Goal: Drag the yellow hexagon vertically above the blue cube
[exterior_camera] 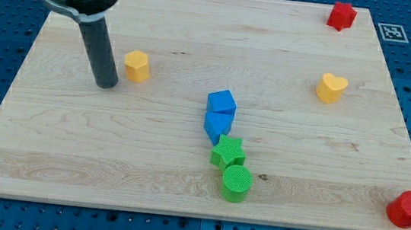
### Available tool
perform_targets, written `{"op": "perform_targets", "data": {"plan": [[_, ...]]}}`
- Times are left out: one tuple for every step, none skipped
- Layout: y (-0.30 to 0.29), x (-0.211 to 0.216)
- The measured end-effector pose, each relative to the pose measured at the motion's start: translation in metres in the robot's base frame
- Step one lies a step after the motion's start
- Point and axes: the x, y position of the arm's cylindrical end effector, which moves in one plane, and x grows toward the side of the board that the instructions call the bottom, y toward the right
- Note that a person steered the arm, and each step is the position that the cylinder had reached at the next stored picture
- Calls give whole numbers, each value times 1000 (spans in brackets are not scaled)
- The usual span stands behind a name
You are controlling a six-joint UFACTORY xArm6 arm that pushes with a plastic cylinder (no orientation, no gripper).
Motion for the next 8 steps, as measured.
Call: {"op": "perform_targets", "data": {"plan": [[12,-20],[38,-12],[31,6],[36,4],[83,-14],[98,-14],[75,-19],[69,-36]]}}
